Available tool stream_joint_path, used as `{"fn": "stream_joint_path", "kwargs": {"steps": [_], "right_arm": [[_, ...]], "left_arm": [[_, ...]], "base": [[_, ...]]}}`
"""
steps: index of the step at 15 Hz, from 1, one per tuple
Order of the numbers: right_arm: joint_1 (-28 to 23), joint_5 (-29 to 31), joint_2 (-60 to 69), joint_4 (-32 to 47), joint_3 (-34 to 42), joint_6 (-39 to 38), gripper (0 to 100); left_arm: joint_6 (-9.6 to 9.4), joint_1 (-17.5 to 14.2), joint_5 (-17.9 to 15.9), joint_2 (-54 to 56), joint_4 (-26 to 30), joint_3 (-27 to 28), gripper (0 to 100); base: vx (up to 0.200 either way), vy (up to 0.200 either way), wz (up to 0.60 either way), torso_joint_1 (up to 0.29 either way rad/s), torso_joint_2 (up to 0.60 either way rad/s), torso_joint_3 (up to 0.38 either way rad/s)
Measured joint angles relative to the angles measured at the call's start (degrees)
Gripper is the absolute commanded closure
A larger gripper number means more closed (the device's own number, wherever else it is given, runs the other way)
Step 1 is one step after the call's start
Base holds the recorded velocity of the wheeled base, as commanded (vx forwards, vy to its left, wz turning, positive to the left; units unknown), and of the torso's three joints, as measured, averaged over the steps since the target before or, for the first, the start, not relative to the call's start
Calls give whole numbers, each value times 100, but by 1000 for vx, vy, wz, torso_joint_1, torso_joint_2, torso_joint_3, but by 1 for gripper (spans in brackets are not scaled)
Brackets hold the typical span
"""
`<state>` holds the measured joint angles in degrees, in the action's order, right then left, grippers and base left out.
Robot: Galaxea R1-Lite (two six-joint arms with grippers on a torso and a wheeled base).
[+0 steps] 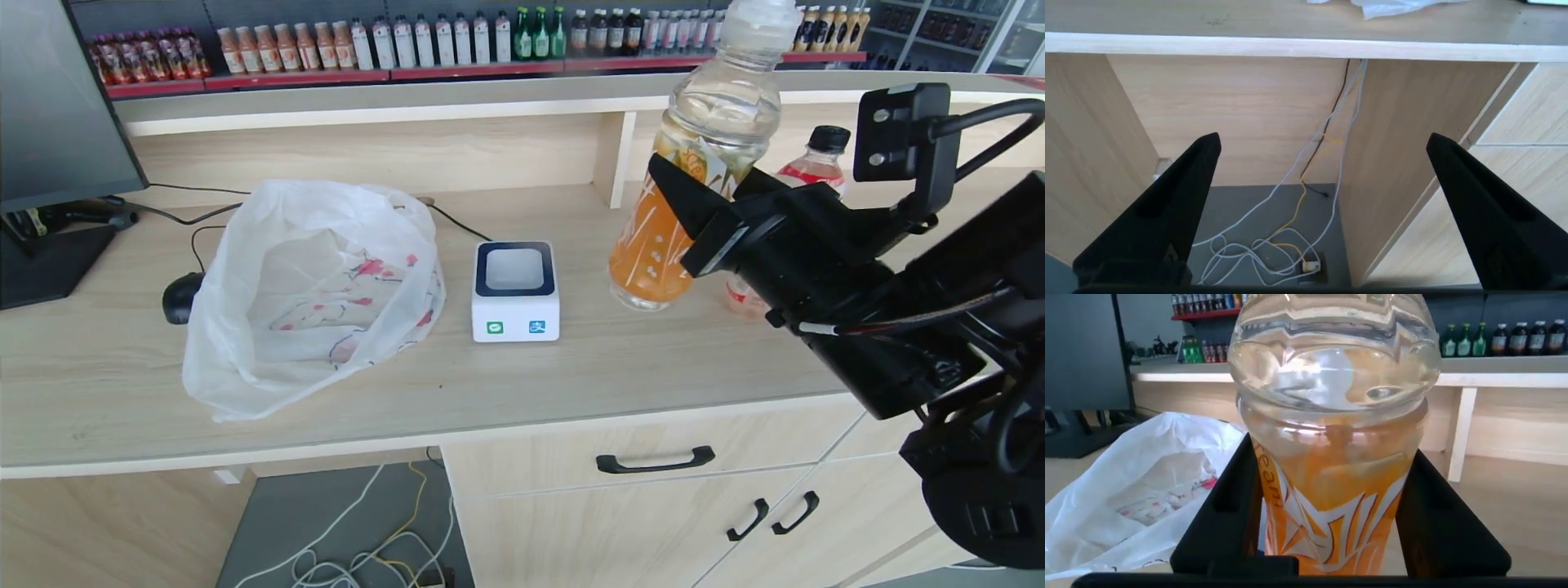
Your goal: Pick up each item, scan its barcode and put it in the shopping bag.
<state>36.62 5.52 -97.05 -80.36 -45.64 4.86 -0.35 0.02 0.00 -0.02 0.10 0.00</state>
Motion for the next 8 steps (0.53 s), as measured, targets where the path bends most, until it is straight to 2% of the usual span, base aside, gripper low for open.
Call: {"fn": "stream_joint_path", "kwargs": {"steps": [4, 8], "right_arm": [[-63, -5, 26, -27, -17, -11, 100], [-68, -6, 77, -30, -17, -13, 100]], "left_arm": [[0, -2, 0, 0, -2, 0, 0], [0, -2, 0, 0, 0, 0, 0]], "base": [[0, 200, 0, 0, 8, 2], [0, 0, 0, 0, 0, 0]]}}
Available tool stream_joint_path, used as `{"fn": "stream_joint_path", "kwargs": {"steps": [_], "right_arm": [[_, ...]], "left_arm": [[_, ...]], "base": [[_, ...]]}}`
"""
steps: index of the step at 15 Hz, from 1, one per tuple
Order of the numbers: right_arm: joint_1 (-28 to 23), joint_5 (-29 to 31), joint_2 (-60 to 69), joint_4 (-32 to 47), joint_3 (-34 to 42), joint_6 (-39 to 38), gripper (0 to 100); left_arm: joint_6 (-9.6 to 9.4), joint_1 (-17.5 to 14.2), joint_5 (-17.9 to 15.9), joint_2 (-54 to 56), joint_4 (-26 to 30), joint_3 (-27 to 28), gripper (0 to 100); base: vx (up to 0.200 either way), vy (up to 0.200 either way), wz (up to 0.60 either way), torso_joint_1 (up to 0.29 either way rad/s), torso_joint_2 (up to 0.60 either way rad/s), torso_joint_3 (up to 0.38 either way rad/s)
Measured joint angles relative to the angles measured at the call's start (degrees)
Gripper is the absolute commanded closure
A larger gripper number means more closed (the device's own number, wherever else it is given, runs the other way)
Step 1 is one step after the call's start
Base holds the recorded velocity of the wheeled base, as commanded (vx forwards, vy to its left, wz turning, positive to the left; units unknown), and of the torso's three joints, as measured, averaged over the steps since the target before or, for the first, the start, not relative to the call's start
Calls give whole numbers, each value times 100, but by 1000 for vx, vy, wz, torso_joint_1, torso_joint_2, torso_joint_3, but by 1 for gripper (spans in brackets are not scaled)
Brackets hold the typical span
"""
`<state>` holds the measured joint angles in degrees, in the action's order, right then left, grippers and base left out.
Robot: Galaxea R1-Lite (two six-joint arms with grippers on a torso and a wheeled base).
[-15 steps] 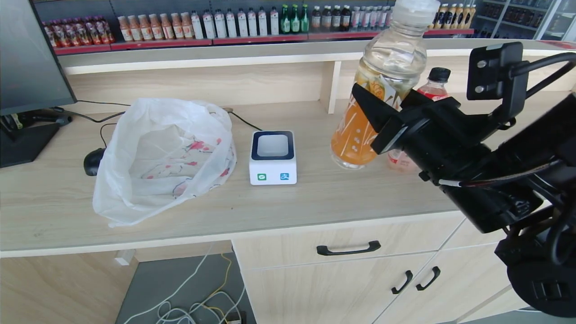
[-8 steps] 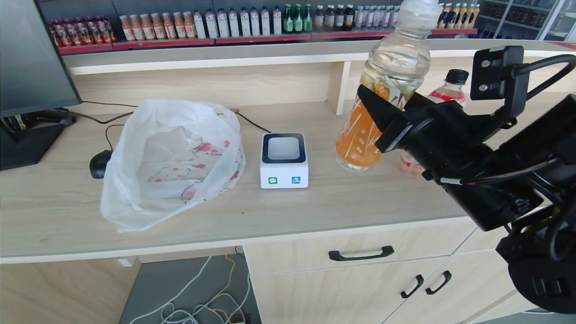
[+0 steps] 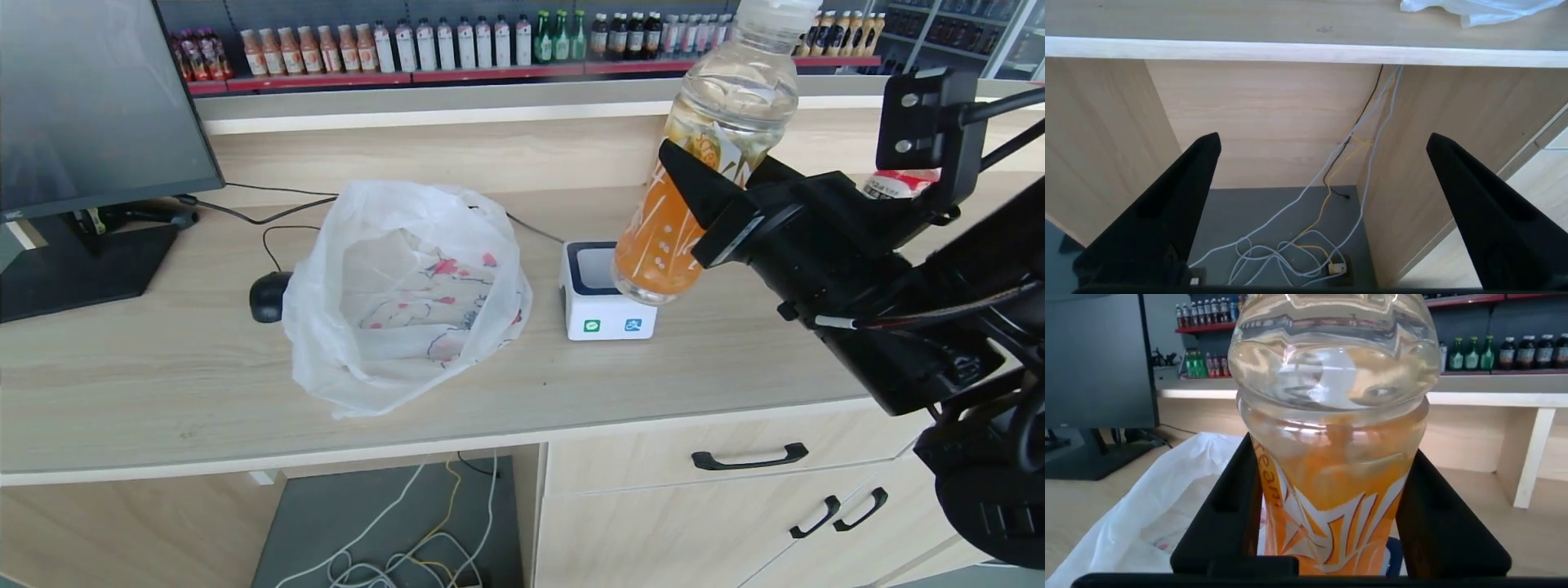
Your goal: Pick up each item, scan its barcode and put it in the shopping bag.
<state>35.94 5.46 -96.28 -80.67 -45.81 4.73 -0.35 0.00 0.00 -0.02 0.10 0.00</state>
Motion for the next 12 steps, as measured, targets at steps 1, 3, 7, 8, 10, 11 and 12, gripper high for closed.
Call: {"fn": "stream_joint_path", "kwargs": {"steps": [1, 3, 7, 8, 10, 11, 12], "right_arm": [[-2, 0, 4, 20, 0, 0, 100], [-17, -13, 6, 37, -55, -9, 100], [-132, 195, -49, 83, -363, -306, 100], [-166, 354, -90, 77, -444, -557, 100], [-251, 611, -187, 182, -658, -1111, 100], [-265, 617, -217, 338, -700, -1412, 100], [-284, 622, -234, 417, -728, -1576, 100]], "left_arm": [[2, 2, 0, 0, -2, 0, 0], [0, 0, -2, 0, -7, 0, 0], [0, 5, 0, 0, 1, 0, 0], [2, 0, 0, 0, 0, 0, 0], [2, 0, 0, 0, 0, 0, 0], [2, 0, 0, 0, 1, 0, 0], [2, 0, 0, 0, -2, 0, 0]], "base": [[0, 0, 0, 0, 0, 0], [0, 0, 0, 0, 0, 0], [0, 0, 0, 0, 0, 0], [0, 0, 0, 0, 0, 0], [0, 0, 0, 0, 0, 0], [0, 0, 0, 0, 0, 0], [0, 0, 0, 0, 0, 0]]}}
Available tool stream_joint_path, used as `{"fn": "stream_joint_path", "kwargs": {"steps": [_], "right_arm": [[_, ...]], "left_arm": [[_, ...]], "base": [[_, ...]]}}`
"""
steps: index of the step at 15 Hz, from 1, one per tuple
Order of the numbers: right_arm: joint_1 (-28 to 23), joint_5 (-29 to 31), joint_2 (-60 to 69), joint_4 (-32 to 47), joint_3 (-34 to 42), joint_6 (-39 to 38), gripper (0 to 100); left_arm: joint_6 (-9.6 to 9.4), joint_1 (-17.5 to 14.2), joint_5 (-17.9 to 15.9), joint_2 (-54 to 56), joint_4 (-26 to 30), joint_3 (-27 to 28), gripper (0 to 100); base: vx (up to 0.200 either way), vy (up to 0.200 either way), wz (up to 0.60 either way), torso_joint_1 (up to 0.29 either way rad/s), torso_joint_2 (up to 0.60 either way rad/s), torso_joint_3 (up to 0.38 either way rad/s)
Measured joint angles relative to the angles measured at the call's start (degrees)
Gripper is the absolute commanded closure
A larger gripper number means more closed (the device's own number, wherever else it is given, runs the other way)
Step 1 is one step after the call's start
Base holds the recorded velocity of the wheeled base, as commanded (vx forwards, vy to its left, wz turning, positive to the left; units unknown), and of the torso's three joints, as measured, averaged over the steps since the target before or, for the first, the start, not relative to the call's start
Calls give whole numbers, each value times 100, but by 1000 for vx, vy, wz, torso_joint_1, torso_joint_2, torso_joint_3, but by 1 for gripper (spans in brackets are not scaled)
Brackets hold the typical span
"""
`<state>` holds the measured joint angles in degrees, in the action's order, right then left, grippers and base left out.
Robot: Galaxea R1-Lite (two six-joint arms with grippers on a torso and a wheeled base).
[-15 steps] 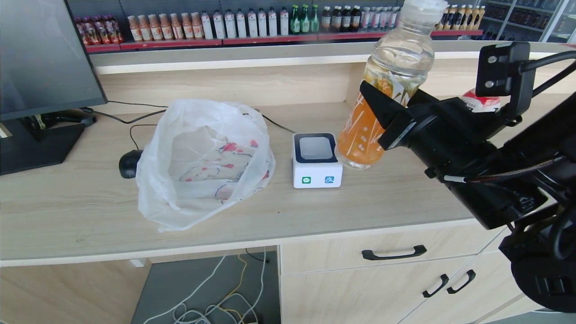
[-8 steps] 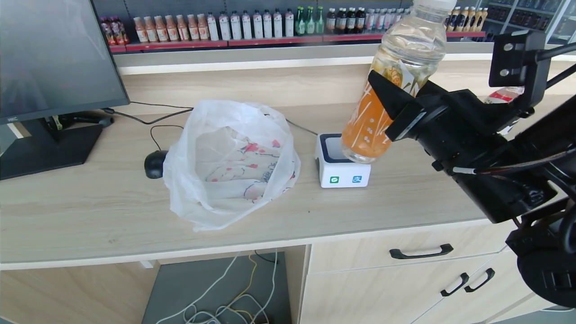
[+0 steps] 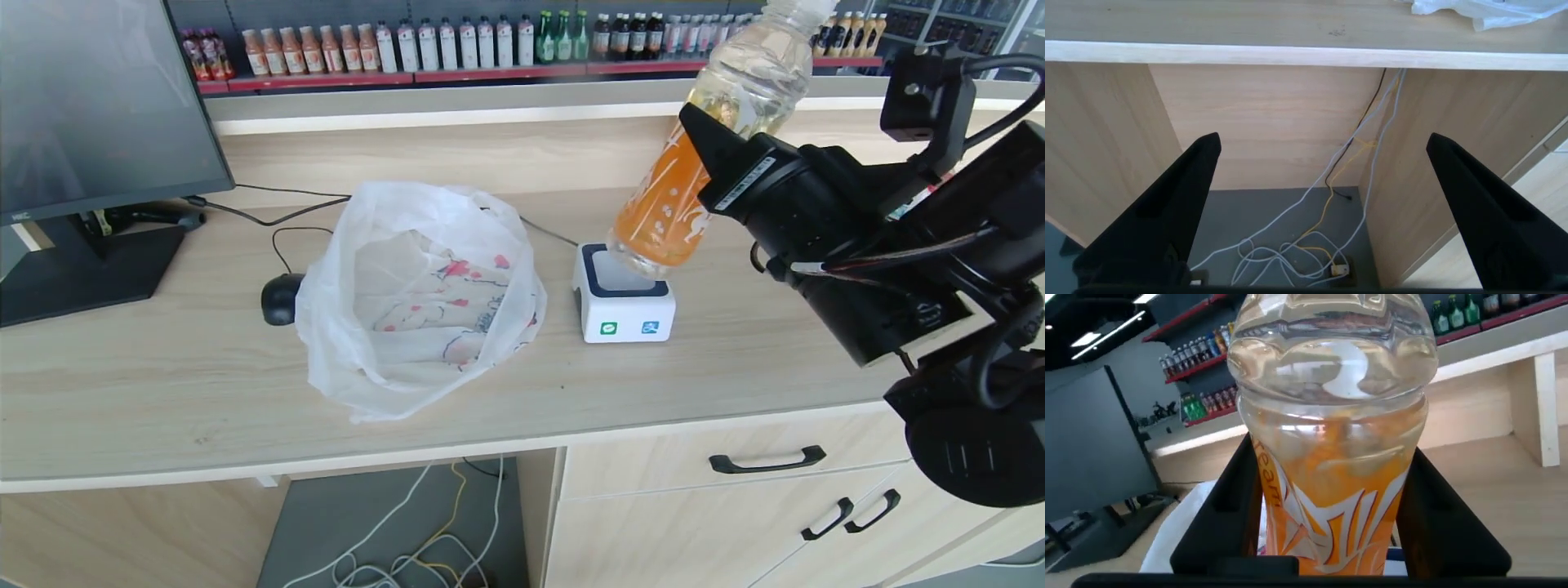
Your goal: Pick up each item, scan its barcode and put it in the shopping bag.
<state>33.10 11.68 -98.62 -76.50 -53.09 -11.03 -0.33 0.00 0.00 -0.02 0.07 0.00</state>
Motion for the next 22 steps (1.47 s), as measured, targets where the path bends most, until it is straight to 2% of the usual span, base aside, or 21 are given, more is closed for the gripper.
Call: {"fn": "stream_joint_path", "kwargs": {"steps": [11, 14, 18, 22], "right_arm": [[-177, 17, -179, 867, -466, -3719, 100], [-171, 11, -344, 1015, -862, -4231, 100], [-176, 4, -595, 1697, -1614, -5252, 100], [-386, 4, -852, 1741, -1725, -5770, 100]], "left_arm": [[-2, 0, 0, 0, 2, 0, 0], [0, 0, 0, 0, 2, 0, 0], [0, 0, 0, 0, 2, 0, 0], [0, 0, 0, 0, 2, 0, 0]], "base": [[0, 0, 0, 0, 0, 0], [0, 0, 0, 0, 0, 0], [0, 0, 0, 0, 0, 0], [0, 0, 0, 0, 0, 0]]}}
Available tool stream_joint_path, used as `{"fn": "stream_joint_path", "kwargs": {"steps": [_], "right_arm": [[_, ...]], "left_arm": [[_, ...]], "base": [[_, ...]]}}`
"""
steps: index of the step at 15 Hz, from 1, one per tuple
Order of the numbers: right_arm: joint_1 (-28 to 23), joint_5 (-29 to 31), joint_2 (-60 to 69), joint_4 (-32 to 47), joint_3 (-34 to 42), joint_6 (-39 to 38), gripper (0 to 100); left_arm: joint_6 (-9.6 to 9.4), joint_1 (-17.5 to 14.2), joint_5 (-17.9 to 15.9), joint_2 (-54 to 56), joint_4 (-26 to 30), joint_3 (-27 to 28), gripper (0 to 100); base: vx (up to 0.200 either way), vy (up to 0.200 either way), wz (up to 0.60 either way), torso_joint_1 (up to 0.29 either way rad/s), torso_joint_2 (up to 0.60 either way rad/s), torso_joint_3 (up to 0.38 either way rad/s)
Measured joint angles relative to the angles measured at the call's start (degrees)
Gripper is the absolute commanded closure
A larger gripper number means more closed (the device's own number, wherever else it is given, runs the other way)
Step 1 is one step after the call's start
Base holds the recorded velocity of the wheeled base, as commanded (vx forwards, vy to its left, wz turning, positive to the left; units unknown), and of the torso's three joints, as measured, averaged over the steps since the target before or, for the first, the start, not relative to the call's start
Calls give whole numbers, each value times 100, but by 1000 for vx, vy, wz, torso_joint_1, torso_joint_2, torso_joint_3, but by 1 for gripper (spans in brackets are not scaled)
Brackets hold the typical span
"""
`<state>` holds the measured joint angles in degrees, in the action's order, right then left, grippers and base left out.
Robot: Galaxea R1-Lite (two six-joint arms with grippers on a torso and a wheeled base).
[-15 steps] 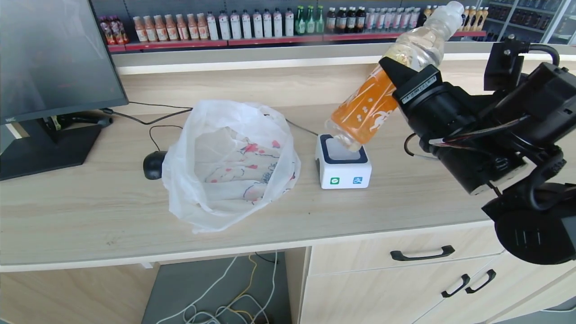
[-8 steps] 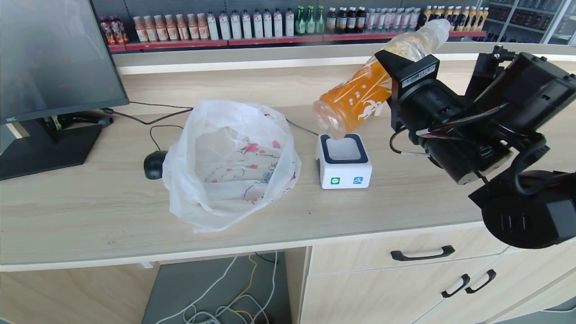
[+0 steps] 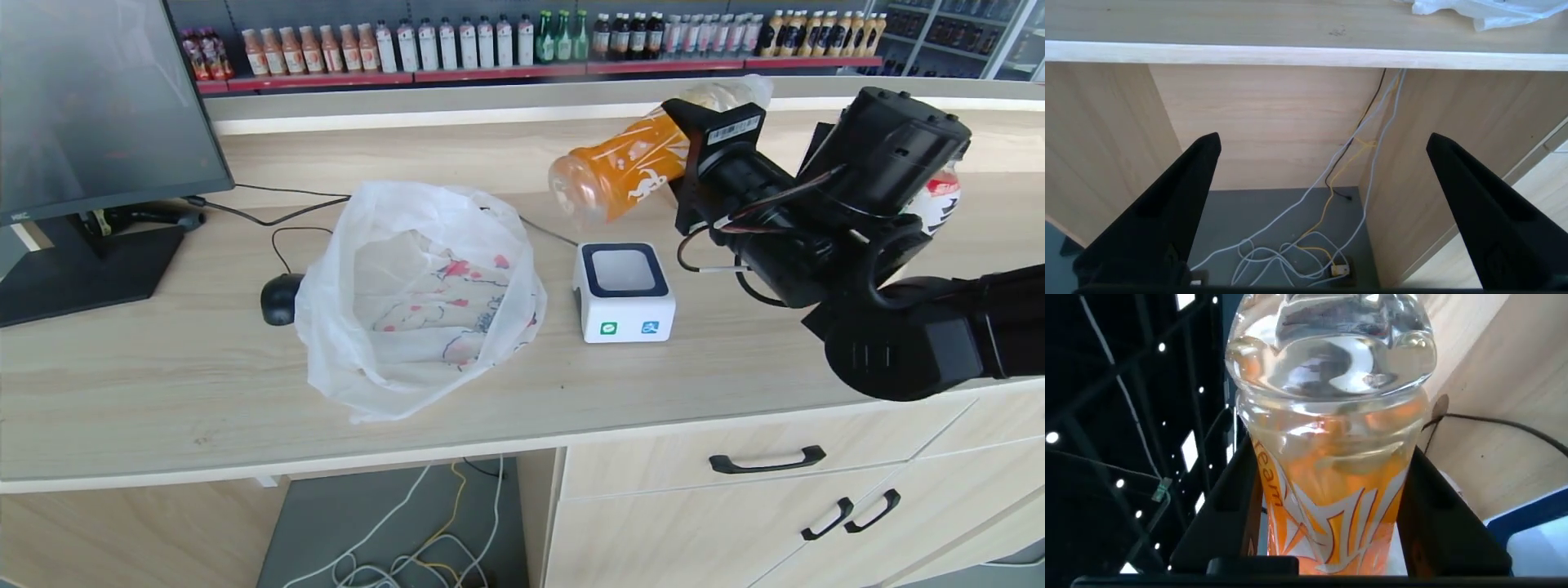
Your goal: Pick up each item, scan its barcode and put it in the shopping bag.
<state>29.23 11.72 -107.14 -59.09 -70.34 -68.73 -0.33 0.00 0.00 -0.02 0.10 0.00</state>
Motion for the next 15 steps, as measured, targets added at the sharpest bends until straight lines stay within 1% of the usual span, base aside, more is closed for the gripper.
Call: {"fn": "stream_joint_path", "kwargs": {"steps": [2, 5, 15], "right_arm": [[-236, 5, -107, -9, 15, -251, 100], [-399, -12, -171, -37, 226, -411, 100], [-451, -28, -204, -518, 1091, -500, 100]], "left_arm": [[0, 0, 0, 0, 0, 0, 0], [0, 0, 0, 0, 0, 0, 0], [0, 0, 0, 0, 0, 0, 0]], "base": [[0, 0, 0, 0, 0, 0], [0, 0, 0, 0, 0, 0], [0, 0, 0, 0, 0, 0]]}}
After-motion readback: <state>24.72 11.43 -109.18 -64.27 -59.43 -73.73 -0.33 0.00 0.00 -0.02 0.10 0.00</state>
